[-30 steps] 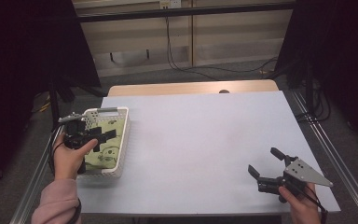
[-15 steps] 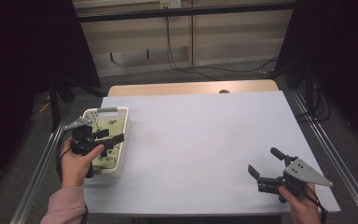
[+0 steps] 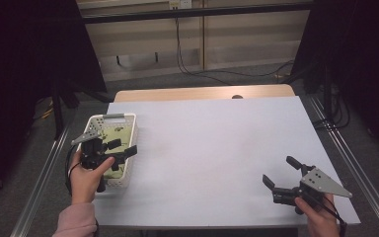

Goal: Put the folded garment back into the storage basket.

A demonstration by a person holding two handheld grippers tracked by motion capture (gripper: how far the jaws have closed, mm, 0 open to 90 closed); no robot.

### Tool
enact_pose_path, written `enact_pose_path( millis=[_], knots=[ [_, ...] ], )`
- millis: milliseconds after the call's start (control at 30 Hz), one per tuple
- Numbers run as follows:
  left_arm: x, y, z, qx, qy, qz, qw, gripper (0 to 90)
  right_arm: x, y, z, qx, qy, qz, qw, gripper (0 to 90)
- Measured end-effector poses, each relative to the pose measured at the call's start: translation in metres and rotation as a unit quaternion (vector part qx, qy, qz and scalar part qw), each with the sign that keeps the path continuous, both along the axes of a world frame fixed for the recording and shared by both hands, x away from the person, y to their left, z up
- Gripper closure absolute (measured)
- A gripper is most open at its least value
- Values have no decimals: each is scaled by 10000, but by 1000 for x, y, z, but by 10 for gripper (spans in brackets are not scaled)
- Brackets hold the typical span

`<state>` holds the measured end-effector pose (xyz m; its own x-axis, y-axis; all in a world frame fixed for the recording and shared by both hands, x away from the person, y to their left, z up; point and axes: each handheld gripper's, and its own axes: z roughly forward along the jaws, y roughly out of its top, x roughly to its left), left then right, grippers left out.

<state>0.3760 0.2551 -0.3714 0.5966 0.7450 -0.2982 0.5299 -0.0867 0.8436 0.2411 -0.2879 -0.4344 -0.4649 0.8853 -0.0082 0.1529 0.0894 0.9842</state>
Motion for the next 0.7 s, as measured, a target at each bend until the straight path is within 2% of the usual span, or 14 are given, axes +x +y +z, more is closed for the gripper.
enact_pose_path(
  millis=[33,133,167,233,267,333,367,400,467,500,567,600,667,700],
  knots=[
    [-1,-1,0,-10,77,-34,10000,161,0,0,0,0,1,-3,10000,18],
    [-2,-2,-2,-56,-57,-48,10000,154,0,0,0,1,1,-2,10000,18],
    [-4,-3,-2,-86,12,-71,9999,154,0,0,0,0,1,-1,10000,18],
    [-4,-3,-3,16,-130,-74,9999,153,0,0,0,3,1,2,10000,18],
    [-6,-4,-3,-30,-80,-92,9999,152,0,0,0,-2,2,-7,10000,18],
    [-6,-5,-4,-10,-190,-72,9998,151,0,0,0,0,2,5,10000,18],
    [-9,-7,-4,-57,-117,-52,9999,150,0,0,0,-3,-1,-11,10000,18],
    [-8,-6,-6,-35,-213,-64,9997,150,0,0,0,0,-4,3,10000,18],
    [-10,-7,-7,-61,-224,-82,9997,150,0,0,0,-3,-6,-9,10000,18],
    [-12,-8,-8,-152,-211,-61,9996,148,0,0,0,1,-3,2,10000,18],
    [-12,-9,-10,-169,-345,-32,9993,153,0,0,0,3,-9,11,10000,18],
    [-14,-9,-9,-171,-254,-56,9995,152,0,0,0,2,-15,13,10000,18],
    [-13,-9,-9,-73,-384,-76,9992,150,0,0,0,-1,-15,-1,10000,18],
    [-14,-11,-9,-129,-399,-66,9991,149,0,0,0,-1,-14,1,10000,18]
  ],
)
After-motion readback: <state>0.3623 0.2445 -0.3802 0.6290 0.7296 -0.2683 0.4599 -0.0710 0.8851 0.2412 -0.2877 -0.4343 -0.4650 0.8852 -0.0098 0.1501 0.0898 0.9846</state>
